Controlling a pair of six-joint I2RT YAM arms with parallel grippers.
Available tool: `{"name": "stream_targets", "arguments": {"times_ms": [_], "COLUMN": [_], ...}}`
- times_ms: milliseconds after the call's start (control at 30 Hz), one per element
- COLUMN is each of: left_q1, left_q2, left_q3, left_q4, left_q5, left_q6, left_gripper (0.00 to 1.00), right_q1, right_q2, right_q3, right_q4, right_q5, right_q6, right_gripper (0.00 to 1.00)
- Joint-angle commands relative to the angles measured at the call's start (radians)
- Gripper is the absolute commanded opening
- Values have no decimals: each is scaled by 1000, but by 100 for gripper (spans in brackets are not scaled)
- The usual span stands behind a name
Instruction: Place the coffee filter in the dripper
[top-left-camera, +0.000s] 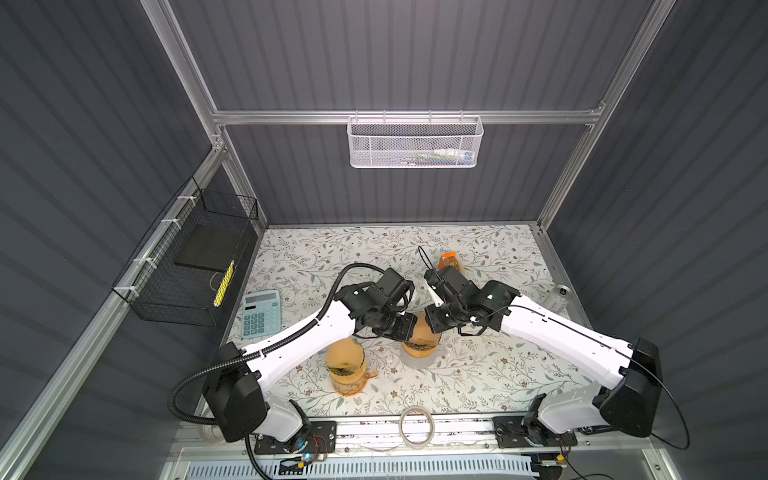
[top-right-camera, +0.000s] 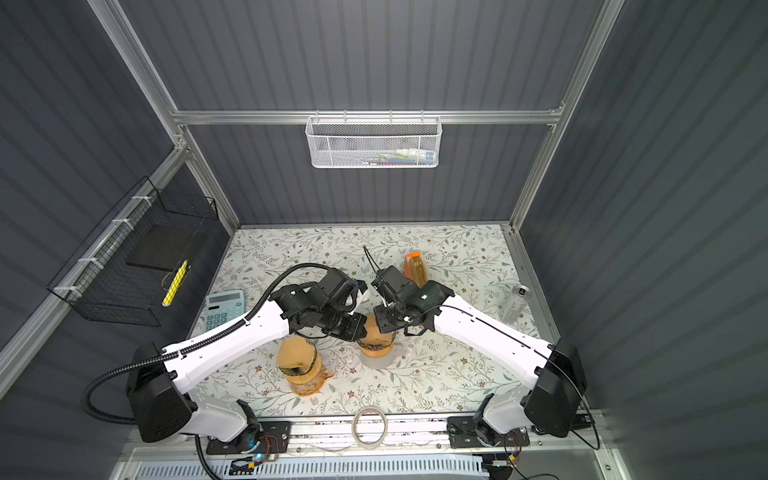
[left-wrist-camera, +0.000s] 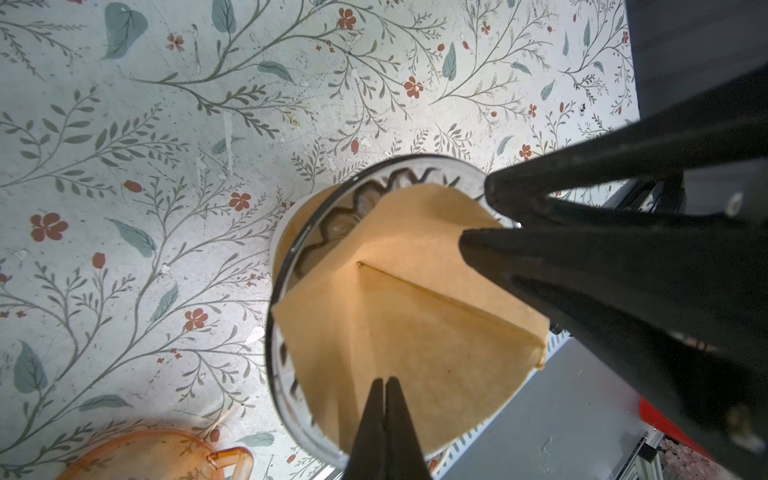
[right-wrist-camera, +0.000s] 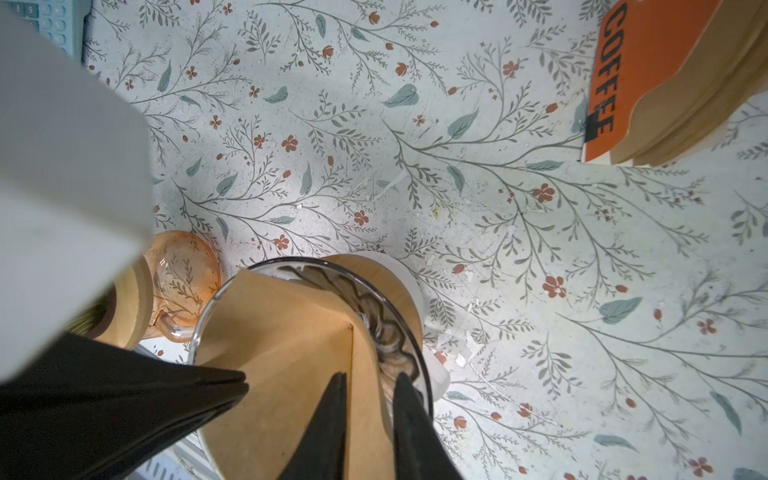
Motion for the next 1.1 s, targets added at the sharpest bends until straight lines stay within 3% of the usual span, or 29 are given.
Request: {"name": "stream_targets", "arguments": {"times_ms": [0,333,1067], "left_q1": [-5,-5,-5], "left_q2": [-25,-24,-8], "left_q3": [2,-13,-31], "left_q4": [1,6,3], "left_q5": [3,8,11], "left_q6": [-13,-17,-14], "left_gripper": [3,3,3], "right_q1": [7,7,6], "right_q2": [-16,-2,17], "right_q3": [16,-12,-40], "right_q4": [-32,-14,12], "right_q5": [31,43,46], "right_q6": [-2,-6,-8], "right_gripper": [18,1,0]}}
